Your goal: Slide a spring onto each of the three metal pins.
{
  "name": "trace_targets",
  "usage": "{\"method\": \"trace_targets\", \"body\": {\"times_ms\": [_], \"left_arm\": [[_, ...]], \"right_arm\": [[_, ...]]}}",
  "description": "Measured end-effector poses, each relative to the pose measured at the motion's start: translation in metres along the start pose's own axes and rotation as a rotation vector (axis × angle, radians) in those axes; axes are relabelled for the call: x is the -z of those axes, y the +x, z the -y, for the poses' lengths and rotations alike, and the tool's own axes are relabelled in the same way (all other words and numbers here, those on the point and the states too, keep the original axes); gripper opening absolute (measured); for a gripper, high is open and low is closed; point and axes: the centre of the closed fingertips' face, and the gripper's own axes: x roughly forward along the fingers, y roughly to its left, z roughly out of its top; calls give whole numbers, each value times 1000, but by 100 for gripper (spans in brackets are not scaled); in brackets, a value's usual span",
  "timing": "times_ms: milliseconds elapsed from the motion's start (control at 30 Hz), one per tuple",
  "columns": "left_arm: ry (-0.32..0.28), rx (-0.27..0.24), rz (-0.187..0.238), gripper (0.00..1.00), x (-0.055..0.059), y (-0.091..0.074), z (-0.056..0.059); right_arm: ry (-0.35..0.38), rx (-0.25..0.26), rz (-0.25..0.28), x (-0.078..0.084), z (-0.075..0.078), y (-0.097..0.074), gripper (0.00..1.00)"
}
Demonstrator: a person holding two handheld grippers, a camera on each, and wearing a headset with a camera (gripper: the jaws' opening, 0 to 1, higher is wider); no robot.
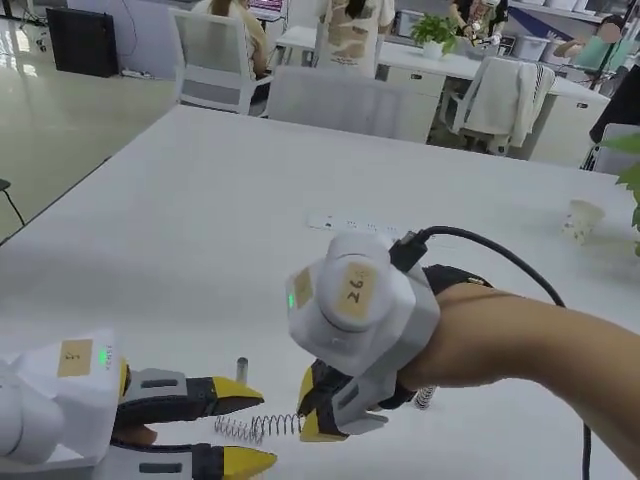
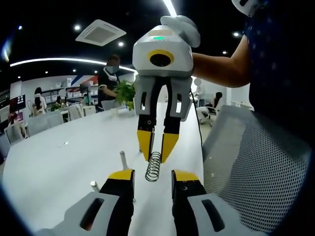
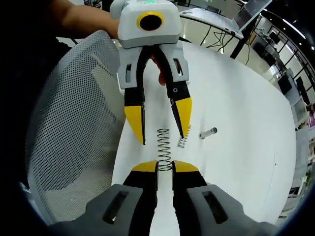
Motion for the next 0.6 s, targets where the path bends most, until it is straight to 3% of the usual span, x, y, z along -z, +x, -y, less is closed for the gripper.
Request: {"method": "trace_targets", "body": {"times_ms": [367, 600], "left_arm": [[12, 0, 4, 6, 1, 1, -1], [21, 1, -2, 3, 4, 2, -3]], "right_arm": [[-8, 0, 2, -1, 0, 0, 8], [-8, 3, 2, 1, 2, 0, 8]]}}
